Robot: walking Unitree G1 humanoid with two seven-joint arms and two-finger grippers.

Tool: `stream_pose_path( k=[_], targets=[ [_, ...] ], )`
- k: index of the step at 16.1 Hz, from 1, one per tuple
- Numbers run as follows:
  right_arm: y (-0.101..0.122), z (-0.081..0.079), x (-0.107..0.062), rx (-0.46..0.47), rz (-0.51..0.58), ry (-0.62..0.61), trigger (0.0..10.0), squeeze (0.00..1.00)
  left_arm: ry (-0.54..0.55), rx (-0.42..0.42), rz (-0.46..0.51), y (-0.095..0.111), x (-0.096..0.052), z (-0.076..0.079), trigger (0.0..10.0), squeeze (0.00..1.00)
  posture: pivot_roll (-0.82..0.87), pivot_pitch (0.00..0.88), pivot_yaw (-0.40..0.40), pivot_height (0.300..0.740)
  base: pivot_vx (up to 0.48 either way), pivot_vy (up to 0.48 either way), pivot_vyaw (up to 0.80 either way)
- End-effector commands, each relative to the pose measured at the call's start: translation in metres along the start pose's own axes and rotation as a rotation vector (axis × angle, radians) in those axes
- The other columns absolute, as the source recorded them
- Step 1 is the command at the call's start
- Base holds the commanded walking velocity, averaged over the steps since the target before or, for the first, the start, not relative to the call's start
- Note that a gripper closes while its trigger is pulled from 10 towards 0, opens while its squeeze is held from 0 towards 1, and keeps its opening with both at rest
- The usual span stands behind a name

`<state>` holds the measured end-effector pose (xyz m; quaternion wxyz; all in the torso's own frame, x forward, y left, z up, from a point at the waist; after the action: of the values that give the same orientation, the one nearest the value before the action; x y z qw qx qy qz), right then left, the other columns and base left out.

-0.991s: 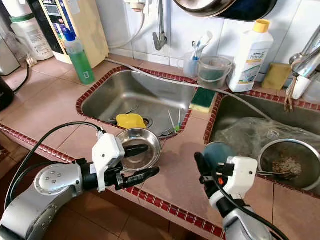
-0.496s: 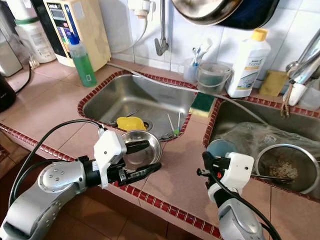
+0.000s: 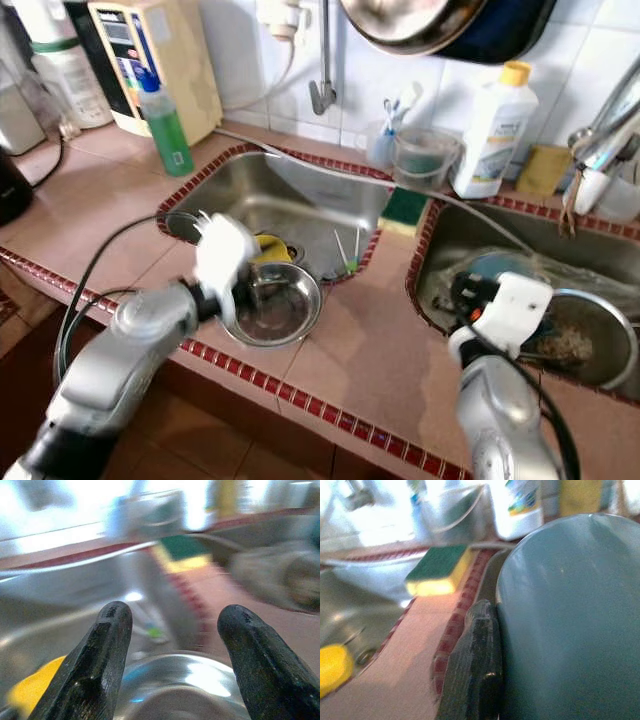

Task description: Kitchen organization

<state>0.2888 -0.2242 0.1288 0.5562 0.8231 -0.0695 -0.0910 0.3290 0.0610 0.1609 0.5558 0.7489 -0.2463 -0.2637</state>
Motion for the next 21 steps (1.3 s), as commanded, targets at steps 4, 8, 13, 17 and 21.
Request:
stream_pose_path(
  k=[4, 8, 13, 17, 21],
  targets=[
    [0.018, -0.006, 0.017, -0.037, 0.067, 0.001, 0.0, 0.0, 0.159, -0.024, -0.053, -0.005, 0.011, -0.024, 10.0, 0.0, -0.17, 0.0, 0.016, 0.74, 0.0, 0.0, 0.0],
    [0.028, -0.034, 0.032, -0.088, 0.114, 0.127, 10.0, 0.0, 0.233, -0.067, -0.016, 0.0, 0.019, -0.037, 10.0, 0.0, -0.16, 0.0, 0.009, 0.74, 0.0, 0.0, 0.0],
    [0.029, -0.068, 0.03, -0.231, 0.176, 0.323, 10.0, 0.0, 0.291, -0.137, -0.001, 0.001, 0.02, -0.049, 10.0, 0.0, -0.15, 0.0, 0.002, 0.74, 0.0, 0.0, 0.0],
    [0.028, -0.068, 0.033, -0.255, 0.193, 0.311, 10.0, 0.0, 0.3, -0.158, -0.011, -0.004, 0.017, -0.053, 10.0, 0.0, -0.14, 0.0, 0.003, 0.74, 0.0, 0.093, 0.0],
    [0.025, -0.067, 0.038, -0.294, 0.195, 0.302, 10.0, 0.0, 0.299, -0.175, -0.017, -0.005, 0.019, -0.053, 10.0, 0.0, -0.14, 0.0, 0.005, 0.74, 0.0, 0.476, 0.0]
  ],
)
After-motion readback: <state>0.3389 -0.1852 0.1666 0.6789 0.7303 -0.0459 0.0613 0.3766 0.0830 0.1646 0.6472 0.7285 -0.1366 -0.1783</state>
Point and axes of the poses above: a point about 5 cm out from each wrist's last joint towards the gripper, its own x axis pointing out of the wrist towards the gripper, its own y axis along the axis of the wrist's last joint, z = x × y, the point moved 4 cm from there along x, pointing out of the wrist towards the gripper, and after that the axes turned 9 degrees about x, right-handed, at the moved point
